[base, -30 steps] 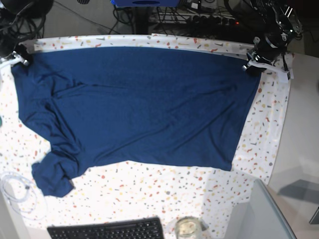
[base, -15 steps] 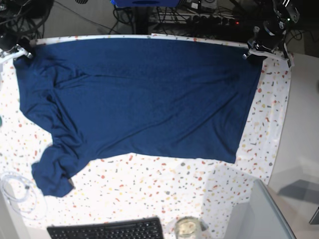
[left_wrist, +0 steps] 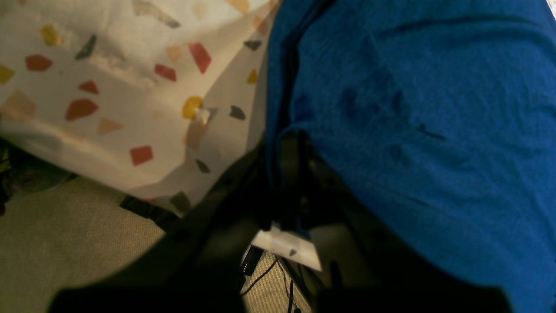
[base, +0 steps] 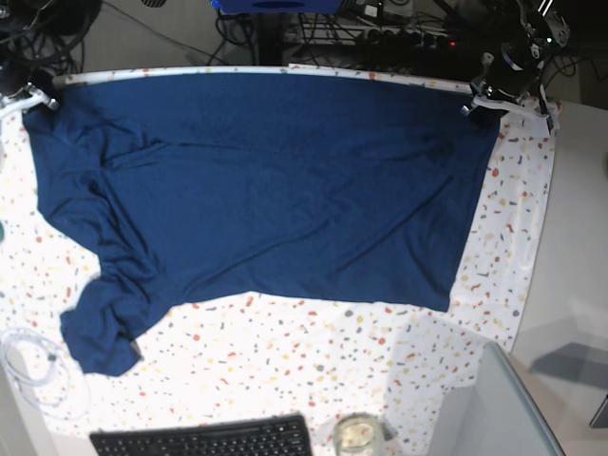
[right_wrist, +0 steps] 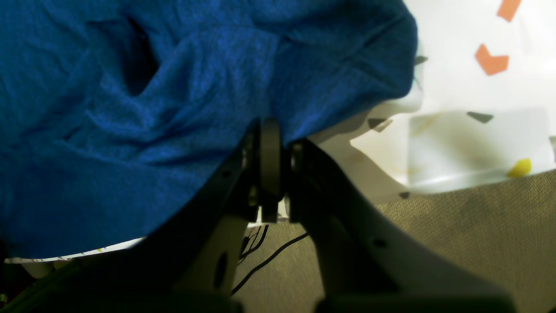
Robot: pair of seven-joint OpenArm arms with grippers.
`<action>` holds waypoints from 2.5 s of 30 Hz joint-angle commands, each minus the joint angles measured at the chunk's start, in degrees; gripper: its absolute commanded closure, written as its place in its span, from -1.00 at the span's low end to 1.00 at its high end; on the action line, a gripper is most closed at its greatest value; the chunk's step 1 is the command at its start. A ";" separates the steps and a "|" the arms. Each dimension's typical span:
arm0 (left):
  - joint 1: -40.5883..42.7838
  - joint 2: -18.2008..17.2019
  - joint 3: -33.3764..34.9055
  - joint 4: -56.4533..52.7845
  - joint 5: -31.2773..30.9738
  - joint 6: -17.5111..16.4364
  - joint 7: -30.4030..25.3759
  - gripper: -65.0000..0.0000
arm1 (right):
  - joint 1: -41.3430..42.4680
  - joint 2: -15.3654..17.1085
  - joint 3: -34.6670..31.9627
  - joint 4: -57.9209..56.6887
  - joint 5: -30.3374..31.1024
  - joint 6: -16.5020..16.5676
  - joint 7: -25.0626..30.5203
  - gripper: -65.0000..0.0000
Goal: Layout the t-shirt on the table in an organized manner, then fold the t-shirt properly
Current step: 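Release both hem corners and lift the grippers, then move both grippers to the shirt's side edges and grasp them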
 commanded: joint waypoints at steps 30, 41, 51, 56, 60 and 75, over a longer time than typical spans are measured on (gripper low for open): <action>-3.85 -9.05 2.27 7.30 -0.66 0.22 -1.01 1.00 | 10.87 15.52 -30.62 0.30 0.61 0.22 18.30 -0.77; -3.76 -7.91 23.72 3.17 -0.57 5.93 -8.74 1.00 | 38.04 20.53 -54.09 -46.12 0.53 -0.04 37.65 -0.44; -2.62 -8.00 23.89 1.68 -0.57 6.46 -10.24 1.00 | 40.15 20.00 -65.78 -53.24 0.53 -11.65 47.76 -0.39; -2.44 -8.00 23.81 1.15 -0.57 6.46 -10.33 1.00 | 39.71 20.00 -66.22 -53.33 0.53 -11.65 47.76 0.25; -2.44 -8.00 23.81 1.06 -0.57 6.46 -10.33 1.00 | 39.53 20.00 -66.31 -53.33 0.53 -11.65 47.76 0.75; 0.37 -7.47 23.81 8.97 6.20 6.46 -10.24 1.00 | 37.60 21.67 -66.31 -48.58 0.53 -19.12 47.58 0.97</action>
